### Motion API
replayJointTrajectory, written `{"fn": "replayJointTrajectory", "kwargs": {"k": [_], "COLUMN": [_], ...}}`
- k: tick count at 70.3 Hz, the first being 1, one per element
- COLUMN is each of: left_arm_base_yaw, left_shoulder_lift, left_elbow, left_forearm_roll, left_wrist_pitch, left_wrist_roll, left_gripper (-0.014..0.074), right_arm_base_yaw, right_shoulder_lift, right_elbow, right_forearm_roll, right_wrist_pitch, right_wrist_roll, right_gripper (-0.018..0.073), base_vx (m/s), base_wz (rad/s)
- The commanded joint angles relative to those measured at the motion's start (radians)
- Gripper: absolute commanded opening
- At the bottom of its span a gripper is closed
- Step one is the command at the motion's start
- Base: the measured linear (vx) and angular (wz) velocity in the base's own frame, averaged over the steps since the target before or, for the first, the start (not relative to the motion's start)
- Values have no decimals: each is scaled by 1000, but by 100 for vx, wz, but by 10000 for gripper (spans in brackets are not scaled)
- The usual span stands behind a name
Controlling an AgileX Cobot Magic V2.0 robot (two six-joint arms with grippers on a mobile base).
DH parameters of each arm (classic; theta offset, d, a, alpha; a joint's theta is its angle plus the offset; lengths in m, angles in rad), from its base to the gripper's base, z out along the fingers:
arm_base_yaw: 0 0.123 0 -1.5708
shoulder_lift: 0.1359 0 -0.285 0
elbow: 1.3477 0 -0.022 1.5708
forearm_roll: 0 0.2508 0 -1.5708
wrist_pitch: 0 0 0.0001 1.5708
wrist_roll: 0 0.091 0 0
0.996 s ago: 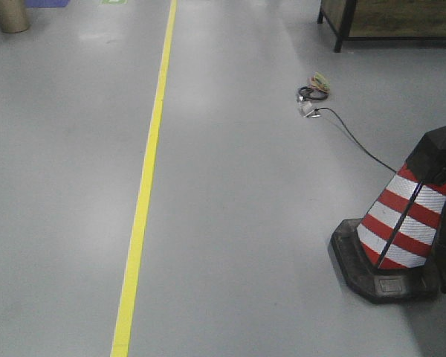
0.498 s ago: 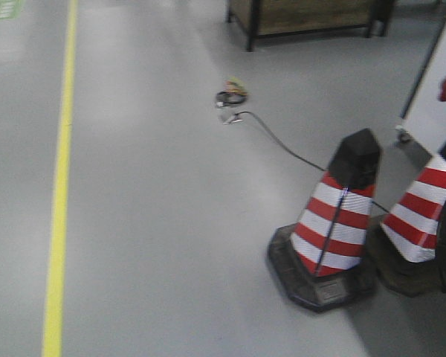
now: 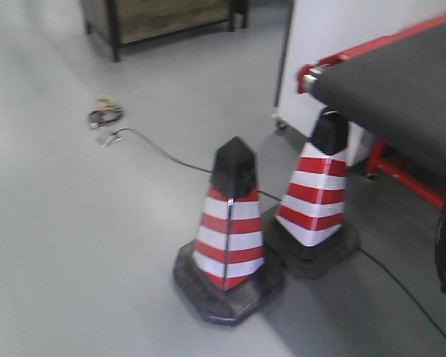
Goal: Move and align brake pads A on conveyor
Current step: 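Turn and stop the base in front of the dark conveyor belt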
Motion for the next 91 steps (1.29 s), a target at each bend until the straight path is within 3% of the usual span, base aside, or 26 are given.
{"fn": "replayJointTrajectory", "kwargs": {"k": [1,52,91], "left_arm_base_yaw": [-2,-2,-2], "left_shoulder_lift": [10,10,10], "left_elbow": [-25,-25,-25], "left_forearm_roll": [2,2,2], "left_wrist_pitch": [-91,-91,-91], "left_wrist_roll": [-1,-1,-1], "left_gripper": [128,128,128], "right_arm_base_yaw": [-1,-1,-1], "right_shoulder_lift": [6,6,6], "right_elbow": [-31,-31,-31], "right_forearm_roll": [-13,-13,-13], "right_wrist_pitch": [-93,-93,-93], "right_wrist_roll": [-12,-12,-12], "right_gripper": [38,38,38], "base_vx": [26,24,28], "base_wz": [-73,-74,-36]}}
